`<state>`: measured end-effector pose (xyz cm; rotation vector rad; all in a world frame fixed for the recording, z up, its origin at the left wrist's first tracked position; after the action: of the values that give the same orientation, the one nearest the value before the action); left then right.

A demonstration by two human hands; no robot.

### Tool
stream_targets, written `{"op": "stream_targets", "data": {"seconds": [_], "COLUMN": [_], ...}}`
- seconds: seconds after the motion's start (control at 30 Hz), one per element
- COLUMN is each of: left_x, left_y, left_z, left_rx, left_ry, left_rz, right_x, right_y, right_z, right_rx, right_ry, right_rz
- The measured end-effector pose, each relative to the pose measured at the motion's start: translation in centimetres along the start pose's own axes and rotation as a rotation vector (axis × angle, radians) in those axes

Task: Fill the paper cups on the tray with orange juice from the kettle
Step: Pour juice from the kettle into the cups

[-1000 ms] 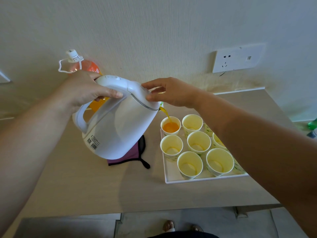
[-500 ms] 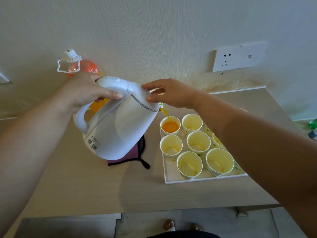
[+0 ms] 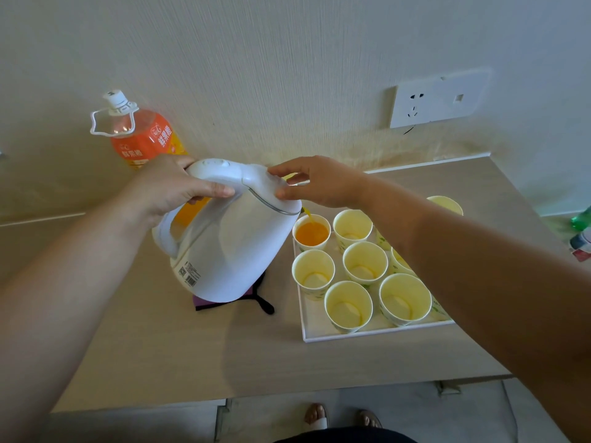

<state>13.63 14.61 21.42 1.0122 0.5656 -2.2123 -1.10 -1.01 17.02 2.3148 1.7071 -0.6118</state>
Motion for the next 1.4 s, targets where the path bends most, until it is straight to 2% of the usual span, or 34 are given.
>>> {"op": "stream_targets", "data": {"seconds": [0.47,0.97,1.4], "left_x": [0.1,-1.9,0.3], "left_y": [0.3,-0.2,-0.4], "left_z": [1.0,6.1,8.6], "left_rx": [0.012,0.125,0.154], "left_ry": [-0.115,-0.064,0.033], "left_rz": [0.014,0.050,-0.074], "right_x": [-2.4,-5.7,-6.4], "right_y": [-0.5,-3.2,-4.5], "right_z": [-1.6,-3.0,-0.2], "right_rx": [-0.056,-0.081,-0.030], "right_ry": [-0.140,-0.036,0.068], "right_rz": [0.062,0.135,0.151]}}
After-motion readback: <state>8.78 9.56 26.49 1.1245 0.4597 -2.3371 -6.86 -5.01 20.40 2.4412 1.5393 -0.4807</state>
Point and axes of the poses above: each hand's wrist, its own y-axis towards the middle knuckle, its own x-axis out of the palm, z = x × y, the point moved 3 cm from there along y, towards the middle knuckle, and after that the axes turned 11 degrees about y, right-handed, at the moved point
